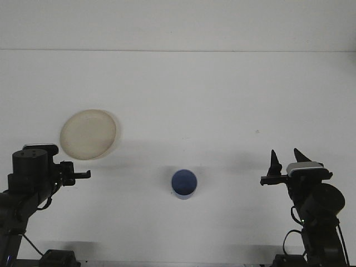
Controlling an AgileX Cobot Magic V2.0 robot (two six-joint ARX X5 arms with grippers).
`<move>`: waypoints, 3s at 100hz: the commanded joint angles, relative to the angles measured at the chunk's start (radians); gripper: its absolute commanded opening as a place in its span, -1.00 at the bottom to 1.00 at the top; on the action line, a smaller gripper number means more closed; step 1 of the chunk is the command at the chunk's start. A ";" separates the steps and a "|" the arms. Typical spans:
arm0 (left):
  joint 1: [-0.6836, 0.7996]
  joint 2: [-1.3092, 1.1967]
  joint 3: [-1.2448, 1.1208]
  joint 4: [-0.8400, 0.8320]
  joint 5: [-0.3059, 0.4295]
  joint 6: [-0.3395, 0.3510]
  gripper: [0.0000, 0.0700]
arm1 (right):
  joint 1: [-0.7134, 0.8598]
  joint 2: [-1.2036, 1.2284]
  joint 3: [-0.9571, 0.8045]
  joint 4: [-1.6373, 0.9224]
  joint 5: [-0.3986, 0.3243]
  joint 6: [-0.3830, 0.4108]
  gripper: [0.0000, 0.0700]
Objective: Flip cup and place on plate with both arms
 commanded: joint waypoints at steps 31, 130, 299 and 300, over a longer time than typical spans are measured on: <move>0.000 0.001 0.025 -0.004 0.001 0.012 0.49 | 0.002 0.002 0.004 0.013 0.000 0.010 0.25; -0.650 0.596 0.472 -0.114 0.001 -0.120 0.47 | 0.002 0.002 0.004 0.013 0.000 0.010 0.25; -0.783 1.012 0.575 -0.113 0.035 -0.028 -0.99 | 0.002 0.002 0.004 0.013 0.000 0.010 0.25; -0.780 1.010 0.578 -0.118 0.035 -0.027 -0.99 | 0.002 0.002 0.004 0.013 0.000 0.010 0.25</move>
